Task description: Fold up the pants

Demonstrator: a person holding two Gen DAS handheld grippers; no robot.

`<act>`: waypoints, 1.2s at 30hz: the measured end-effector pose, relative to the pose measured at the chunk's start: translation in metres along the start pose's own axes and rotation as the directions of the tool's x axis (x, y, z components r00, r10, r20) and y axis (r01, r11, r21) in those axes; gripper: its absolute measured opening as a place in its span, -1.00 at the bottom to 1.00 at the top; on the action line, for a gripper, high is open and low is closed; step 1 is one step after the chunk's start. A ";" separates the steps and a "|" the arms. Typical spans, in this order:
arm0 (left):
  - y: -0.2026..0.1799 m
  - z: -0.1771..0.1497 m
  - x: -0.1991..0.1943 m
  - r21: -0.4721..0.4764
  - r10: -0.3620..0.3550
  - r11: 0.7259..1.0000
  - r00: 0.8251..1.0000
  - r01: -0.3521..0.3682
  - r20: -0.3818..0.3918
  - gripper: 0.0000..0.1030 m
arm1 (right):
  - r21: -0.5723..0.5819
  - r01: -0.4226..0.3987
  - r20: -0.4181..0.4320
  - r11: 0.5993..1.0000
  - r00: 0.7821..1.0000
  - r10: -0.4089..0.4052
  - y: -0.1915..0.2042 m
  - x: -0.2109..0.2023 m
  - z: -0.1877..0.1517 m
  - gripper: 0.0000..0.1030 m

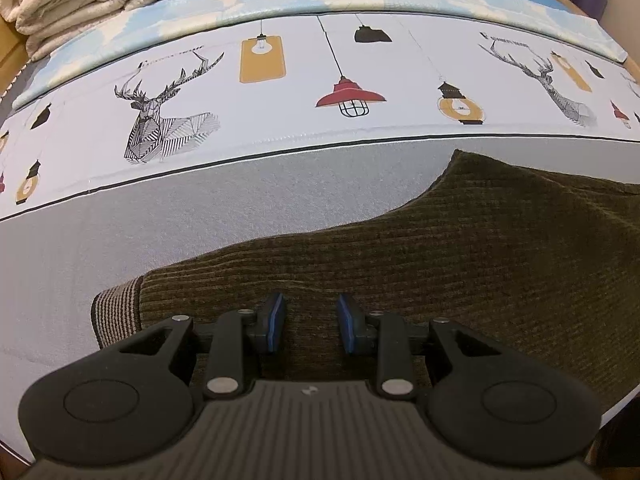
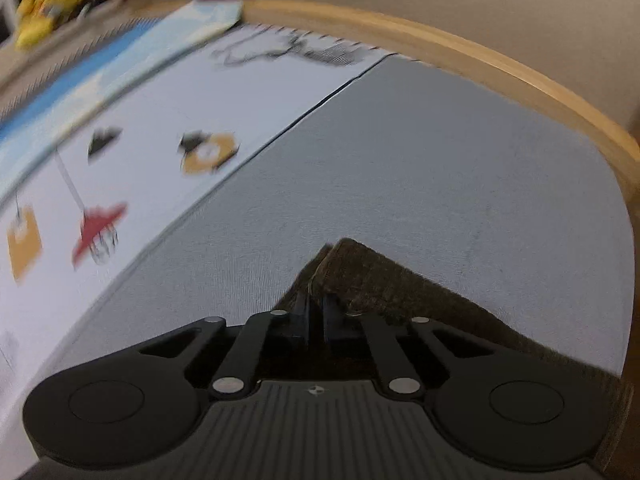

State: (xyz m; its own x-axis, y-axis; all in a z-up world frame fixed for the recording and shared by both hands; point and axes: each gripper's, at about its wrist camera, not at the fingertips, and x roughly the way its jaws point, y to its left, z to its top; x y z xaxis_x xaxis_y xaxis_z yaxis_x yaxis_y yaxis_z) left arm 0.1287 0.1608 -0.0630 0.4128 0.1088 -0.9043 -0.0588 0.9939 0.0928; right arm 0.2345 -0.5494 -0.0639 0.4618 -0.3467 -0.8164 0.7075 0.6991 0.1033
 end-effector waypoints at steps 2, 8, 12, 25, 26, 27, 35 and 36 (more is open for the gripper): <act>0.001 0.000 -0.001 -0.005 -0.003 1.000 1.000 0.003 0.010 -0.36 | 0.075 -0.039 0.068 0.996 0.997 0.034 -0.007 -0.012 0.010 -0.91; 0.005 0.001 -0.005 -0.017 -0.015 1.000 0.999 0.015 0.034 -0.36 | 0.171 -0.158 -0.007 0.972 0.987 0.161 -0.031 0.021 0.009 -0.86; 0.016 0.003 -0.006 -0.049 -0.013 0.999 0.999 0.015 0.052 -0.36 | 0.089 -0.239 0.056 0.967 0.971 0.234 -0.038 -0.007 0.021 -0.77; 0.038 0.002 -0.005 -0.176 -0.009 0.984 1.000 0.012 0.017 -0.53 | -0.099 -0.275 0.025 0.956 0.960 0.279 -0.146 -0.086 -0.010 -0.34; 0.030 0.002 -0.013 -0.164 -0.038 0.986 0.998 0.044 0.040 -0.53 | -0.084 -0.263 0.015 0.961 0.964 0.265 -0.155 -0.086 -0.015 -0.24; 0.022 0.001 -0.019 -0.148 -0.057 0.987 0.997 0.064 0.055 -0.52 | -0.075 -0.249 -0.002 0.966 0.968 0.249 -0.164 -0.083 -0.020 -0.21; -0.041 -0.019 -0.060 0.009 -0.136 0.991 0.982 0.136 0.129 -0.51 | 0.204 -0.142 -0.098 0.969 0.982 0.164 -0.223 -0.053 -0.032 -0.17; -0.048 -0.026 -0.066 0.018 -0.167 0.986 0.977 0.166 0.131 -0.50 | 0.205 -0.149 -0.075 0.967 0.983 0.167 -0.224 -0.058 -0.030 -0.17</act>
State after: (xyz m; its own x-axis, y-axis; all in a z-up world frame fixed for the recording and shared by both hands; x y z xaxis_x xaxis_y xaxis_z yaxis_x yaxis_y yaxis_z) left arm 0.0803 0.1053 -0.0191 0.5323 -0.0577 -0.8446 0.0272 0.9983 -0.0511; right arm 0.0329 -0.6665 -0.0566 0.5319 -0.1770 -0.8281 0.7254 0.5997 0.3378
